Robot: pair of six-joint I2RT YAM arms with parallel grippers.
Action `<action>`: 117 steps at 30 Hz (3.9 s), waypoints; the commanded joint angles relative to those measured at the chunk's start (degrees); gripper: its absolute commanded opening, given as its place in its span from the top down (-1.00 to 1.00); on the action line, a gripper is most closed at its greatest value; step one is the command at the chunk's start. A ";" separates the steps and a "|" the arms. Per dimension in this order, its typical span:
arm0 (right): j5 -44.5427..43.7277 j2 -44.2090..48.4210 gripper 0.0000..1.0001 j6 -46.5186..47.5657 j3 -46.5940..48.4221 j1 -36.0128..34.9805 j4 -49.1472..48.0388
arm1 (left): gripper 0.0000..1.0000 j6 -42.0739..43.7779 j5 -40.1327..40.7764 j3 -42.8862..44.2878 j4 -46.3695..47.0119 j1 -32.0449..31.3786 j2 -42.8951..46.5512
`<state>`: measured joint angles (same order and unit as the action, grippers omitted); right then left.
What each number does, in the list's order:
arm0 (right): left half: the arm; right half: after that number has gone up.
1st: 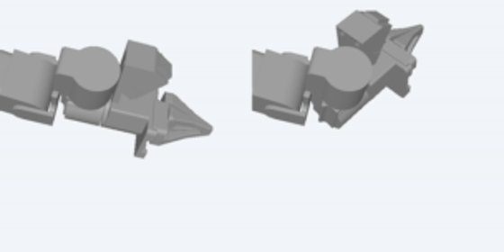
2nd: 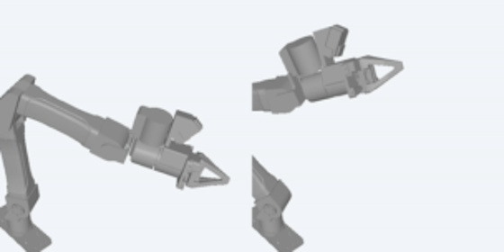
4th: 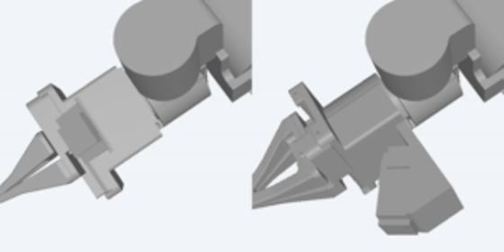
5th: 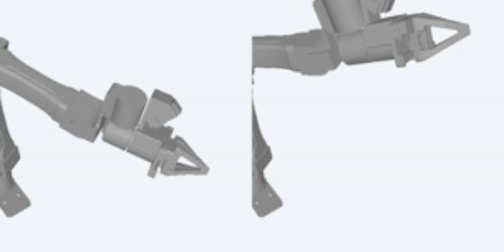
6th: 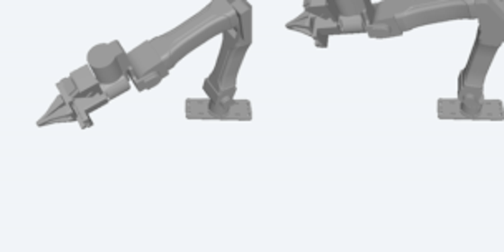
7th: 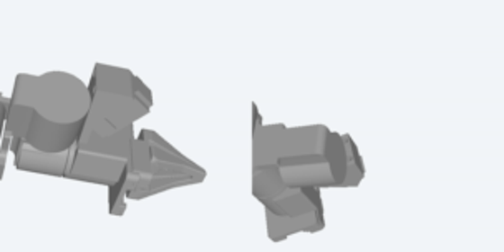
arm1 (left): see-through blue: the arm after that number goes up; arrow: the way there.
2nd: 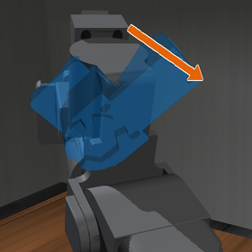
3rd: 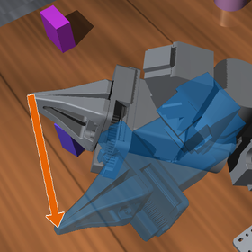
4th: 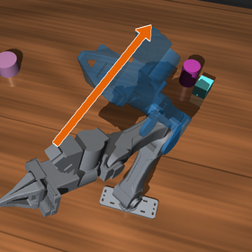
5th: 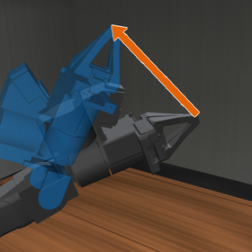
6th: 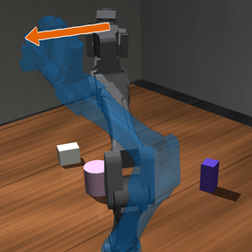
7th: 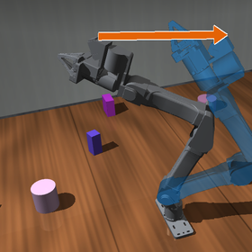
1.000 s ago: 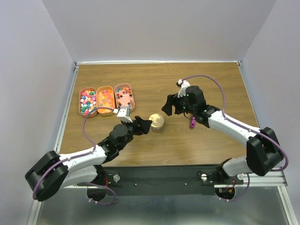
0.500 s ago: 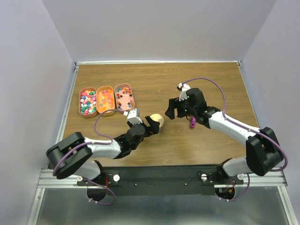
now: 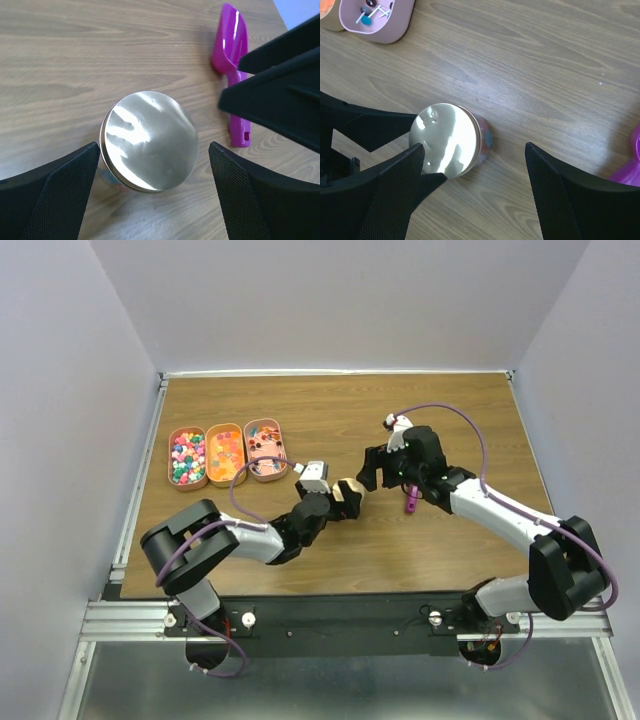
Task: Pack the candies
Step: Screw the bottle lid onto the packing bottle.
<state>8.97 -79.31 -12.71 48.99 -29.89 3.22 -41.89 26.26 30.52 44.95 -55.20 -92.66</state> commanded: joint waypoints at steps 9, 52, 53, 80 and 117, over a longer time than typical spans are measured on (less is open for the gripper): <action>-0.80 5.04 -0.74 0.85 -1.88 0.71 0.91 | -0.94 20.42 -5.94 -14.78 25.34 -0.26 6.97; 3.16 -1.99 -0.74 3.39 3.39 2.29 3.10 | -0.97 36.79 -37.77 -5.65 74.50 8.97 -31.96; 3.33 -2.08 -0.74 3.39 3.48 2.29 3.28 | -0.97 36.62 -37.86 -5.48 74.58 9.06 -32.14; 12.64 -8.67 0.03 3.48 5.15 3.87 6.53 | -0.57 34.15 -43.40 -1.87 74.49 11.69 -34.69; 9.76 -2.78 0.43 -5.41 0.65 5.18 17.51 | -0.49 35.74 -42.08 -3.36 74.41 11.69 -34.16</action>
<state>23.55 -83.59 -20.29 46.13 -25.43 14.06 -4.38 -14.35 30.30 86.87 -43.51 -123.31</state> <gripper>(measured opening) 0.188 0.871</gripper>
